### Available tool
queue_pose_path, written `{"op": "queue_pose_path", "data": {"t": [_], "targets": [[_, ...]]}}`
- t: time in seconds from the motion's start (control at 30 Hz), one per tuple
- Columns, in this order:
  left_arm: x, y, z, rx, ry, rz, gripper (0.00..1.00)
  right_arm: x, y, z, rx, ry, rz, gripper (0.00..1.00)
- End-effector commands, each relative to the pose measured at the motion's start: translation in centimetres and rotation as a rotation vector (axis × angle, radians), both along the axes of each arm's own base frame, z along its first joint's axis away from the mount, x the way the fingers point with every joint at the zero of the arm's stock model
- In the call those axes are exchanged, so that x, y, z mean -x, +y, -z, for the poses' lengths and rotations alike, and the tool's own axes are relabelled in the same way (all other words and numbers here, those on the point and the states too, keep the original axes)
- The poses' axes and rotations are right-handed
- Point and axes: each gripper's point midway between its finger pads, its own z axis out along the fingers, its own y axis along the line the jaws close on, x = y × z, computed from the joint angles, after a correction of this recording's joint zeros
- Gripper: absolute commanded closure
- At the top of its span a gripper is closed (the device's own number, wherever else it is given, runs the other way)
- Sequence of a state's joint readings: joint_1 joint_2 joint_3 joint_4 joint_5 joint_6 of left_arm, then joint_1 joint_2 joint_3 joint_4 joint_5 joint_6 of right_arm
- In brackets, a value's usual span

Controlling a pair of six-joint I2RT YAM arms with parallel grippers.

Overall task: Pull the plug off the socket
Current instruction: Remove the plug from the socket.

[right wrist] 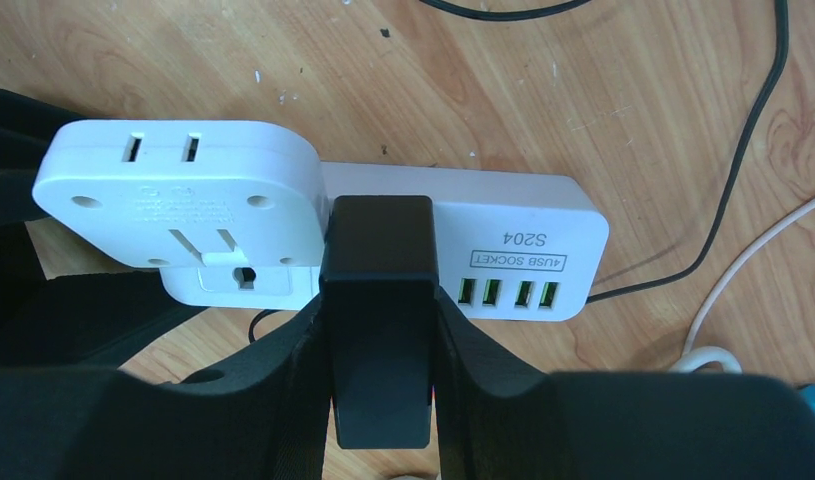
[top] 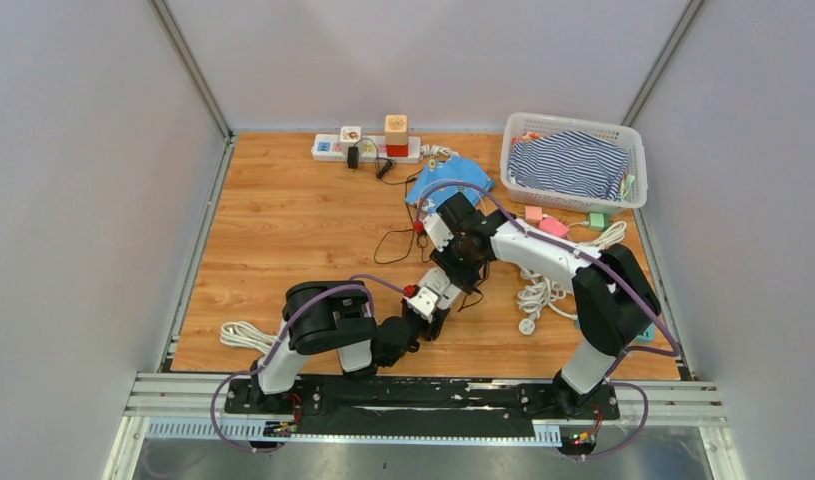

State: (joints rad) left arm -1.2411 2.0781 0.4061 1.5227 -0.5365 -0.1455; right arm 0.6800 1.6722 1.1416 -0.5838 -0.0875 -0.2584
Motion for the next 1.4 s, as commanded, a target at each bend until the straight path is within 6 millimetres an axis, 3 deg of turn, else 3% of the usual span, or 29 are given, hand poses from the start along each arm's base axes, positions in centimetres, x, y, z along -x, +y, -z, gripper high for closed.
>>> {"op": "queue_pose_path", "data": {"t": [0.0,0.17,0.27,0.37,0.5,0.57,0.67,0.83,0.93,1.03,1.2,1.3,1.37], "targets": [[-0.1,0.4,1.1,-0.024,0.01,-0.016,1.0,-0.4,-5.2,4.1,0.158,0.056,0.099,1.0],[0.0,0.3,1.1,-0.022,0.011,-0.012,1.0,5.4,0.7,2.6,-0.096,0.285,-0.1,1.0],[0.0,0.3,1.2,-0.023,0.011,-0.012,1.0,8.0,2.9,1.6,-0.16,0.356,-0.197,1.0],[0.0,0.4,1.1,-0.022,0.013,-0.013,1.0,5.8,1.4,2.5,-0.047,0.247,-0.155,1.0],[0.0,0.4,1.2,-0.023,0.014,-0.013,1.0,-0.3,-4.1,3.4,0.198,-0.014,0.012,1.0],[0.0,0.4,1.2,-0.023,0.012,-0.013,1.0,-2.0,-6.2,3.2,0.255,-0.074,0.075,1.0],[0.0,0.3,1.2,-0.023,0.013,-0.011,1.0,-1.6,-5.8,2.9,0.193,-0.04,0.08,1.0],[0.0,0.3,1.2,-0.023,0.014,-0.011,1.0,5.2,0.7,1.6,-0.129,0.269,-0.125,1.0],[0.0,0.3,1.2,-0.021,0.014,-0.01,1.0,7.3,2.6,0.5,-0.182,0.302,-0.232,1.0],[0.1,0.3,1.2,-0.02,0.016,-0.009,1.0,5.3,1.4,0.9,-0.099,0.2,-0.197,1.0],[0.1,0.4,1.3,-0.024,0.016,-0.009,1.0,-2.4,-6.3,2.0,0.252,-0.109,0.027,1.0],[0.1,0.3,1.3,-0.023,0.016,-0.009,1.0,-3.1,-7.6,1.8,0.241,-0.105,0.09,1.0],[0.0,0.3,1.2,-0.022,0.016,-0.009,1.0,-1.7,-5.8,1.6,0.132,-0.036,0.045,1.0]]}}
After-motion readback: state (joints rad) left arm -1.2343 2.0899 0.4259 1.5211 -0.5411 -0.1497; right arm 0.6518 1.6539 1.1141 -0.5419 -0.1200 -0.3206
